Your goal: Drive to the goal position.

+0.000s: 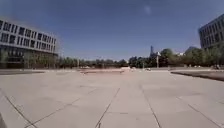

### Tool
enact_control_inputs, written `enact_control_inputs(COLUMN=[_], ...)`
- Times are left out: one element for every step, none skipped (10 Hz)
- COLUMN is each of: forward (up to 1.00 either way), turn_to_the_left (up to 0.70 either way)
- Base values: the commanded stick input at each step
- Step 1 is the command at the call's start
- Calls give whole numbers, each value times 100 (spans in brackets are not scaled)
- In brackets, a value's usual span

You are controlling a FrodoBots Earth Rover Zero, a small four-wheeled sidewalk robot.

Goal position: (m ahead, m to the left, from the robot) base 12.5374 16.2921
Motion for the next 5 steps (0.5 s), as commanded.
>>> enact_control_inputs(forward=[70,70,70,70,70], turn_to_the_left=[0,0,0,0,0])
